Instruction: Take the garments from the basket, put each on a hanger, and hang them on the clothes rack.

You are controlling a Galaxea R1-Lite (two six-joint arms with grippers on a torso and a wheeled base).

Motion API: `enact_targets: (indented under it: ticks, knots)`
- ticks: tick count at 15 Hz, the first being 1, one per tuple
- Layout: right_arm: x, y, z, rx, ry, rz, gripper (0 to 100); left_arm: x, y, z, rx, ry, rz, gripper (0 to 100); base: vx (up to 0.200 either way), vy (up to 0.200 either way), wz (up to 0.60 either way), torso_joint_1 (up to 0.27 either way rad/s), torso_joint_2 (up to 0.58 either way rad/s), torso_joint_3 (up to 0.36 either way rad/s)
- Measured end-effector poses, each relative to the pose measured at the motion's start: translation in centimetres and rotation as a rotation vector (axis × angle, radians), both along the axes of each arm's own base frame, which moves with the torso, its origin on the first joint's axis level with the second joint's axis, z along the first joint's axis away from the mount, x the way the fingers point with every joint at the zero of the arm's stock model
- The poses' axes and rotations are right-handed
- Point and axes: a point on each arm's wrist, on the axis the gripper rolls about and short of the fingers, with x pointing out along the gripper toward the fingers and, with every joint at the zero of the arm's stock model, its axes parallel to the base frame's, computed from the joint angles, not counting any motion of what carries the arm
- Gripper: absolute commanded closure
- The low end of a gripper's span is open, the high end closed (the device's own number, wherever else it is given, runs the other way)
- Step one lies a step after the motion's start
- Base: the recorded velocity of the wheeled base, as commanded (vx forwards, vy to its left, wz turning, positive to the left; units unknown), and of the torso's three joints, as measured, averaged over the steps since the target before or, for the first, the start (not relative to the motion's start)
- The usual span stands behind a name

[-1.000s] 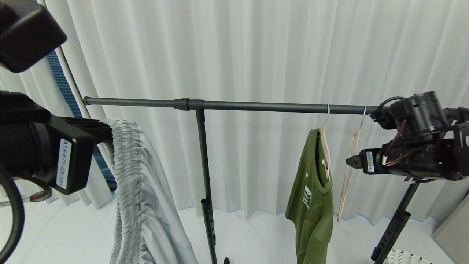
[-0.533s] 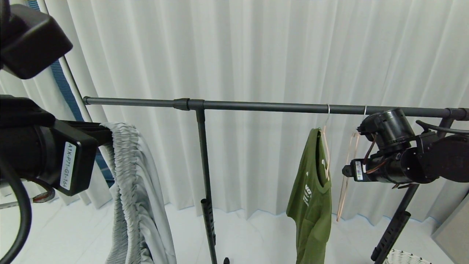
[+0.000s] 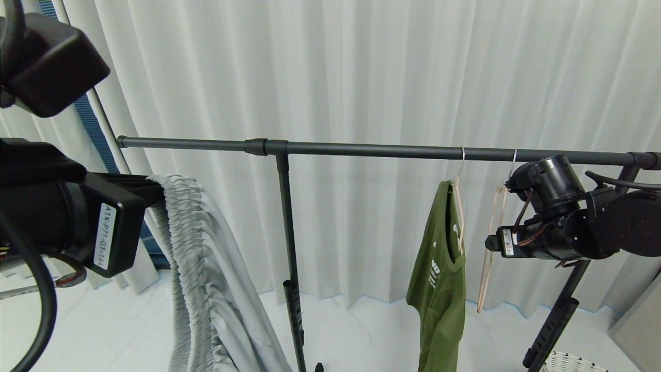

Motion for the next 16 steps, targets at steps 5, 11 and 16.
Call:
enact_targets:
  ticks: [5, 11, 16]
  knots:
    - [-0.2, -0.4, 0.3, 0.001, 0.002, -0.01, 0, 0.4, -0.5, -0.3, -0.005, -0.009, -0.002, 100, 0.0, 0.0, 0.0, 0.0, 0.0, 0.0]
    - [0.5, -0.1, -0.3, 0.008, -0.003, -0.009, 0, 0.4, -0.4, -0.3, -0.006, -0.011, -0.002, 100, 0.0, 0.0, 0.0, 0.0, 0.0, 0.0]
    - [2.5, -0.4, -2.1, 0.019, -0.001, -0.027, 0, 0.3, -0.3, -0.1, -0.009, -0.016, -0.003, 100, 0.0, 0.0, 0.0, 0.0, 0.0, 0.0]
